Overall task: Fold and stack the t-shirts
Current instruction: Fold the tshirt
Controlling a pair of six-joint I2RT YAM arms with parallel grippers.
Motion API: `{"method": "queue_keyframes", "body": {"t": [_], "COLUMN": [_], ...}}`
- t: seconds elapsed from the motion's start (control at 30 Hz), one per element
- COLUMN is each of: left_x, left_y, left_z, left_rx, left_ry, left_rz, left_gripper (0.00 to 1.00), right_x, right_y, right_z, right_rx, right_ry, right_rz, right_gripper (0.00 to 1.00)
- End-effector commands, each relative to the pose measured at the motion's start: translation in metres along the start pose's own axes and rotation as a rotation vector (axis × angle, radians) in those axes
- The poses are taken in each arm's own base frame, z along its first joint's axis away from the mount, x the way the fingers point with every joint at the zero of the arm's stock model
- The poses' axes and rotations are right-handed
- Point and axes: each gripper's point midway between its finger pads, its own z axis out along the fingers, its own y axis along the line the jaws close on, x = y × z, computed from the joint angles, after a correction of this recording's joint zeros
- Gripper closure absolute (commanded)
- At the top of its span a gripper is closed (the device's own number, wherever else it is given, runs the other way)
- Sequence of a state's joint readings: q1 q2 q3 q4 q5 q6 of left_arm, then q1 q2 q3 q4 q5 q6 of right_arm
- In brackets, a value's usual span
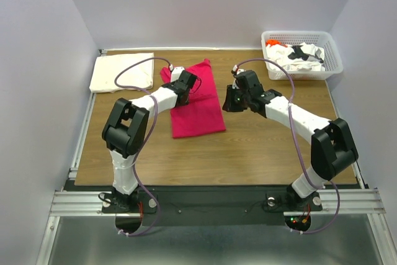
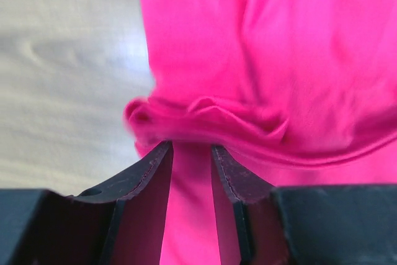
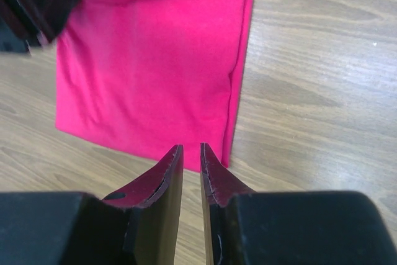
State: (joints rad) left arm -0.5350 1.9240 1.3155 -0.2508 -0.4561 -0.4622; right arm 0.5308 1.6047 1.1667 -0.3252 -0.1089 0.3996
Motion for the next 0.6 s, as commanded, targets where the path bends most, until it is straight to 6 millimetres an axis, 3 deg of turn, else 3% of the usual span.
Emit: {"method": "queue_keyframes", "body": {"t": [0.0,0.27,0.43,0.53,0.57], "left_x": [-0.034,-0.045,-0.047,-0.059,-0.072], "left_y": [-0.003,-0.004,0.002,0.005,0.008], "left_z": [0.005,0.031,0.042,0.036,0.022], "left_rx": [-0.014,-0.006,0.006,0.038,0.053], "left_ry": [-0.073,-0.076,-0.062,-0.060,-0.090], "left_rz": [-0.002,0.001,-0.021,-0.062,-0.084], "left_gripper": [0.58,0.58,0.58,0.57,0.57], "right_x": [-0.003,0.001,-0.016,-0.020,-0.029], "right_y": [0.008,0.015,0.026,0.030,0.036], "right_z": [-0.006,0.003,0.015,0.025,0.025], "right_rx": [-0.037,-0.084,-0.119,-0.138,-0.152], "right_ry": [-0.030,-0.003,-0.025,-0.011,-0.024], "right_rz": [0.009,0.009,0.003,0.004,0.001], "right_gripper": [0.77,0.77,0.77,0.77,0.77]}}
